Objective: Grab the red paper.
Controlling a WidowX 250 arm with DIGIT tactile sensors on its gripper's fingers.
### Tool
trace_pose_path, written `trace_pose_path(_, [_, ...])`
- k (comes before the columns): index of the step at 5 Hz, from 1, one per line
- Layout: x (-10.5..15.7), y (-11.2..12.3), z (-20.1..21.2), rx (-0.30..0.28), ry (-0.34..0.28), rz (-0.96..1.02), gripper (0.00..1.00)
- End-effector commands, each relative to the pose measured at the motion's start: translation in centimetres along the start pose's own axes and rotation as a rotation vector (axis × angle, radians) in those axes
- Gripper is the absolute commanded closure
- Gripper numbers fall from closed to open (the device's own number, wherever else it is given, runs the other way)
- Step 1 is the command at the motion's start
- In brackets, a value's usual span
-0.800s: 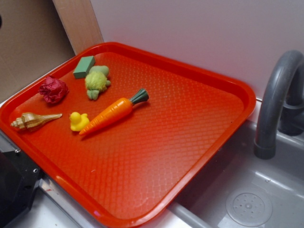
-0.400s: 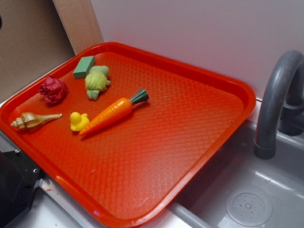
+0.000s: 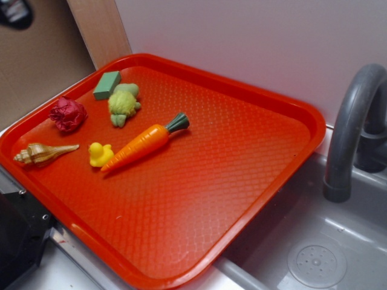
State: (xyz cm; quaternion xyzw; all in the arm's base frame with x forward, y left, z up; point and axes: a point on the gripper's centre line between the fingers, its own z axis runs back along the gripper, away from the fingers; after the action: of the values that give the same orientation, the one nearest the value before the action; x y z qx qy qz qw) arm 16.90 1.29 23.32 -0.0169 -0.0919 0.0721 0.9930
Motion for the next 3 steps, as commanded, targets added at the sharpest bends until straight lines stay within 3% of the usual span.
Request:
trace_pose_path(1, [5.9,6.4,-1.8,0.119,-0.162,0.090,0.00])
trace_pose_path(2, [5.9,9.0,-5.5,0.224,-0.090,0.085,0.00])
trace_pose_path(3, [5.3,10.4,-8.0,0.270,-0.019,0.055,0.00])
